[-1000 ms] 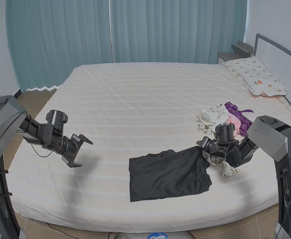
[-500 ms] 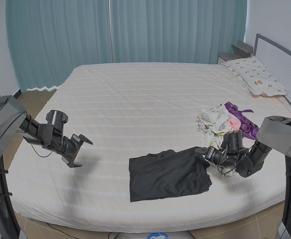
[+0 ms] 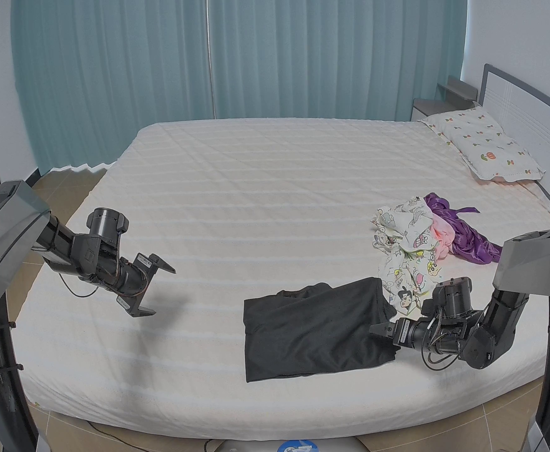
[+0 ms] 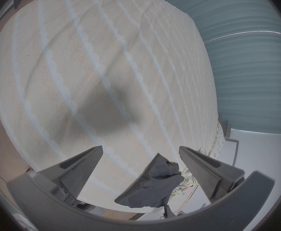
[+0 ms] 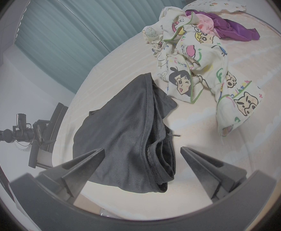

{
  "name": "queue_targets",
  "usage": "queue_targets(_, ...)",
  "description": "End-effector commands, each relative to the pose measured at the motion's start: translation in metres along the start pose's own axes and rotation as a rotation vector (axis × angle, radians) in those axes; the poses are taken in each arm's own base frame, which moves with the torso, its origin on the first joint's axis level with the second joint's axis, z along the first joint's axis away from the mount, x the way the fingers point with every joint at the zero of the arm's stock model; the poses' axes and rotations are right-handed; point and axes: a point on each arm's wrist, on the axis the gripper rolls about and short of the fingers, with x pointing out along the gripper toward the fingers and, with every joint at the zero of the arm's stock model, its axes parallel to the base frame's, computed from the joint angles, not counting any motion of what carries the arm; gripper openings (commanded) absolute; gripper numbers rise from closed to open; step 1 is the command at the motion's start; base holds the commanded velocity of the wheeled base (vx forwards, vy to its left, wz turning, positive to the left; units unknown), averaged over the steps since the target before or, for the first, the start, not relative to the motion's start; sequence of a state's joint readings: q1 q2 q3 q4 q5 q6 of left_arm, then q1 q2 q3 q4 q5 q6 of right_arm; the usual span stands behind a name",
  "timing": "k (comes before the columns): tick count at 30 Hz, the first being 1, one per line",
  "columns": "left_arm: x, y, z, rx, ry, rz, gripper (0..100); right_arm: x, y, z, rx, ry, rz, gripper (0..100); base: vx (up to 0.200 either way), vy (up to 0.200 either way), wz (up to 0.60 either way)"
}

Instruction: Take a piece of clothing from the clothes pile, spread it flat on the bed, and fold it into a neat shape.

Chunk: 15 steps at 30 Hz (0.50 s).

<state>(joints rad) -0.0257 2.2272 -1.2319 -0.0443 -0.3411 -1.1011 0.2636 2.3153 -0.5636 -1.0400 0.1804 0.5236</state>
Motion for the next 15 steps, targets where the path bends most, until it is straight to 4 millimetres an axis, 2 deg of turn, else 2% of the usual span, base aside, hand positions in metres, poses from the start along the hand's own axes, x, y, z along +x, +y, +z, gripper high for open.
queue_targets(1,0.000,0.000,0.000,0.000,0.000,0.000,100,0.010,-0.002,-0.008,-0.010,0.030,-0.008,0,0.000,0.000,0.00)
queue_targets(8,0.000,0.000,0.000,0.000,0.001,0.000,100,0.002,-0.009,-0.014,-0.074,0.059,-0.031,0,0.000,0.000,0.00)
queue_targets(15,0.000,0.000,0.000,-0.001,0.000,-0.002,100,-0.012,-0.017,-0.014,-0.063,0.057,-0.055,0,0.000,0.000,0.00)
